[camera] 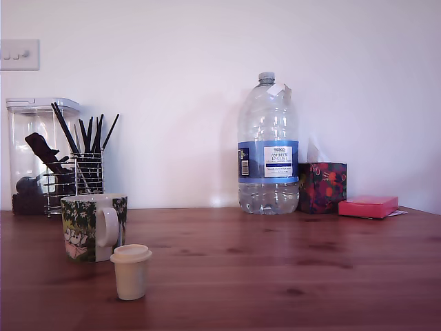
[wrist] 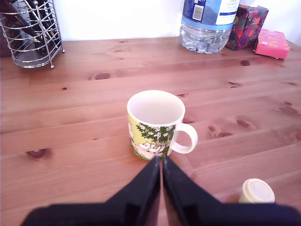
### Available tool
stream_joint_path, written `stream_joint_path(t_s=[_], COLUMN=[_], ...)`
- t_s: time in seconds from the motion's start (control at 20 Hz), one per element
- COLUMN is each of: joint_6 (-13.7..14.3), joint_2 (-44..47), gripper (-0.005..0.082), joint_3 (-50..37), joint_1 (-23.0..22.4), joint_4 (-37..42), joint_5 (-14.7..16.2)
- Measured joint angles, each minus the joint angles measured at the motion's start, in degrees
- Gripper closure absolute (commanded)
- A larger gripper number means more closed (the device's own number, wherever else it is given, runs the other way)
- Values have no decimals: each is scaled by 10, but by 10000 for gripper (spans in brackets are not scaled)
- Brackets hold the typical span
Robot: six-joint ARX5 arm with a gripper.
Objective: Pick up the coffee capsules from the table one by one and drop them inside the nearest coffee cup
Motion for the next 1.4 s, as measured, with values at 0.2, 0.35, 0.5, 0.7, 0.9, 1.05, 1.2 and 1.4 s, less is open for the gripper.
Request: stream_joint_path(t_s=[0.2,0.35,0.5,0.7,0.9,1.05,1.2,1.4], joint_6=[-6,-7,-7,-8,-4,9,48,80], joint_2=[0,0,0,1,45,115,180,240], gripper=[791,791,791,791,791,791,791,791], joint_3=[0,0,0,-1,-1,-1,-1,-1], joint_1=[0,0,0,0,-11,-51,-108,-172], joint_4=[18,18,26,104,151,182,187,182], joint_5=[5,5,5,41,118,162,170,147])
